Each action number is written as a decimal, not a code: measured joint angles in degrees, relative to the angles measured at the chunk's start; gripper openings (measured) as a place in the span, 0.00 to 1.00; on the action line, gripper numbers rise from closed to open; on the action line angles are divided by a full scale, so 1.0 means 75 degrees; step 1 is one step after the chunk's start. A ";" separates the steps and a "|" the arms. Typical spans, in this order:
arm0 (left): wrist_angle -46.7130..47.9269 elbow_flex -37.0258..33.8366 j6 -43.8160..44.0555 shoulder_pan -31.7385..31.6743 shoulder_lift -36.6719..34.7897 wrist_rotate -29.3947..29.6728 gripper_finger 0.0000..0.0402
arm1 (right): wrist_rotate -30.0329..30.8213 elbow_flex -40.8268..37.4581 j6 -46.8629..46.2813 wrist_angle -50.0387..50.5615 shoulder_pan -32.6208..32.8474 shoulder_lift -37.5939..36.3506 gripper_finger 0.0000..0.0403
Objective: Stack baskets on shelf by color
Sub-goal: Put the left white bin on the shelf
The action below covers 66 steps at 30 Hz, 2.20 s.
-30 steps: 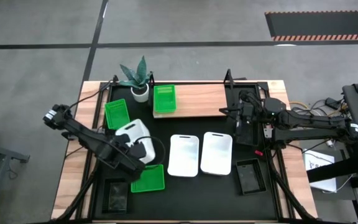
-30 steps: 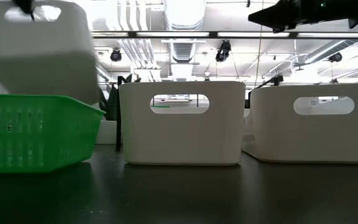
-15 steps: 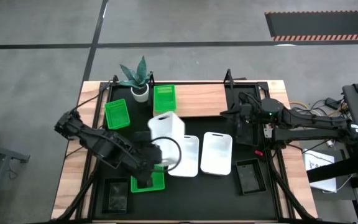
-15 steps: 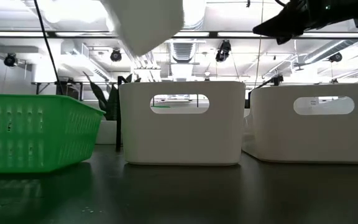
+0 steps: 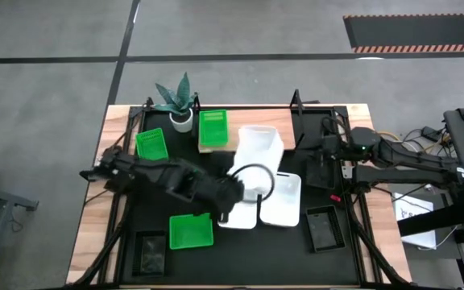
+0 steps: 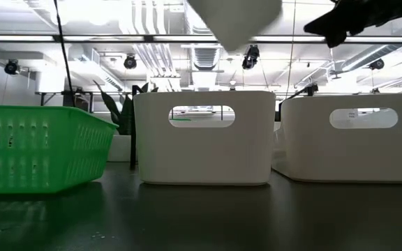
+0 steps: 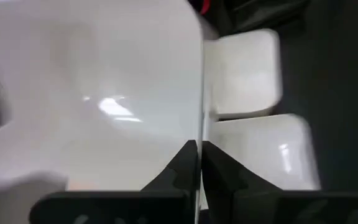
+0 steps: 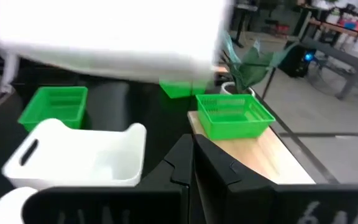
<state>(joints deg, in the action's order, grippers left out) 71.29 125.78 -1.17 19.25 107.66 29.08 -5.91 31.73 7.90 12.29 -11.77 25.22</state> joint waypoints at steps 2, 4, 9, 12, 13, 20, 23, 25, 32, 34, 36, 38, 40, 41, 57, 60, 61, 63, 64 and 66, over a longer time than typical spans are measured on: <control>-0.0055 -0.0014 -0.0342 -0.0348 0.0116 -0.0012 0.00 | -0.0154 0.0000 -0.0048 0.0016 0.0003 -0.0122 0.02; -0.0233 -0.0015 -0.0532 -0.0725 0.0252 -0.0010 0.00 | -0.0230 0.0000 -0.0078 0.0095 0.0005 -0.0221 0.02; -0.0483 -0.0046 -0.0556 -0.1666 0.0658 -0.0009 0.00 | -0.0245 0.0000 -0.0117 0.0209 0.0003 -0.0321 0.02; -0.0458 -0.0065 -0.0531 -0.2131 0.0996 -0.0037 0.00 | -0.0245 0.0000 -0.0114 0.0251 0.0003 -0.0304 0.02; -0.0490 -0.0065 -0.0512 -0.2269 0.1135 -0.0040 0.00 | -0.0244 0.0000 -0.0110 0.0290 0.0003 -0.0303 0.02; -0.0538 -0.0068 -0.0487 -0.2882 0.1917 -0.0046 0.00 | -0.0242 0.0000 -0.0079 0.0334 0.0003 -0.0298 0.02; -0.0657 -0.0068 -0.0487 -0.3034 0.2163 -0.0064 0.00 | -0.0242 -0.0003 -0.0073 0.0333 0.0003 -0.0296 0.02; -0.0726 -0.0068 -0.0475 -0.3125 0.2264 -0.0064 0.00 | -0.0242 -0.0003 -0.0070 0.0333 0.0003 -0.0296 0.02; -0.0766 -0.0092 -0.0290 -0.3387 0.2523 -0.0202 0.00 | -0.0237 -0.0009 -0.0109 0.0343 0.0003 -0.0290 0.02; -0.0788 -0.0103 -0.0292 -0.3445 0.2546 -0.0376 0.00 | -0.0236 -0.0009 -0.0128 0.0345 0.0003 -0.0290 0.02; -0.0811 -0.0144 -0.0292 -0.3474 0.2546 -0.0475 0.00 | -0.0236 -0.0009 -0.0169 0.0351 0.0003 -0.0287 0.02; -0.0847 -0.0212 -0.0292 -0.3493 0.2546 -0.0494 0.00 | -0.0236 -0.0012 -0.0178 0.0363 0.0003 -0.0287 0.02; -0.0842 -0.0261 -0.0292 -0.3513 0.2549 -0.0511 0.00 | -0.0236 -0.0015 -0.0186 0.0377 0.0003 -0.0287 0.02; -0.0858 -0.0298 -0.0292 -0.3521 0.2549 -0.0513 0.00 | -0.0235 -0.0015 -0.0187 0.0382 0.0003 -0.0287 0.02; -0.0980 -0.0441 -0.0297 -0.3714 0.2547 -0.0828 0.00 | -0.0228 -0.0015 -0.0466 0.0593 0.0003 -0.0284 0.02; -0.1072 -0.0441 -0.0330 -0.3740 0.2549 -0.1008 0.00 | -0.0228 -0.0015 -0.0466 0.0676 0.0003 -0.0284 0.02; -0.1079 -0.0441 -0.0350 -0.3740 0.2549 -0.1008 0.01 | -0.0225 -0.0017 -0.0466 0.0689 0.0003 -0.0284 0.02; -0.1069 -0.0436 -0.0362 -0.3744 0.2549 -0.1008 0.04 | -0.0228 -0.0017 -0.0466 0.0689 0.0003 -0.0284 0.02; -0.1070 -0.0432 -0.0380 -0.3745 0.2548 -0.1009 0.06 | -0.0228 -0.0016 -0.0464 0.0689 0.0002 -0.0284 0.02; -0.1051 -0.0420 -0.0523 -0.3742 0.2549 -0.1011 0.11 | -0.0228 -0.0017 -0.0463 0.0689 0.0002 -0.0259 0.02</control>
<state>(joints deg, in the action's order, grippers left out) 63.41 122.63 -5.09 -8.82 126.78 21.50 -7.62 31.59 4.43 17.45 -11.76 23.28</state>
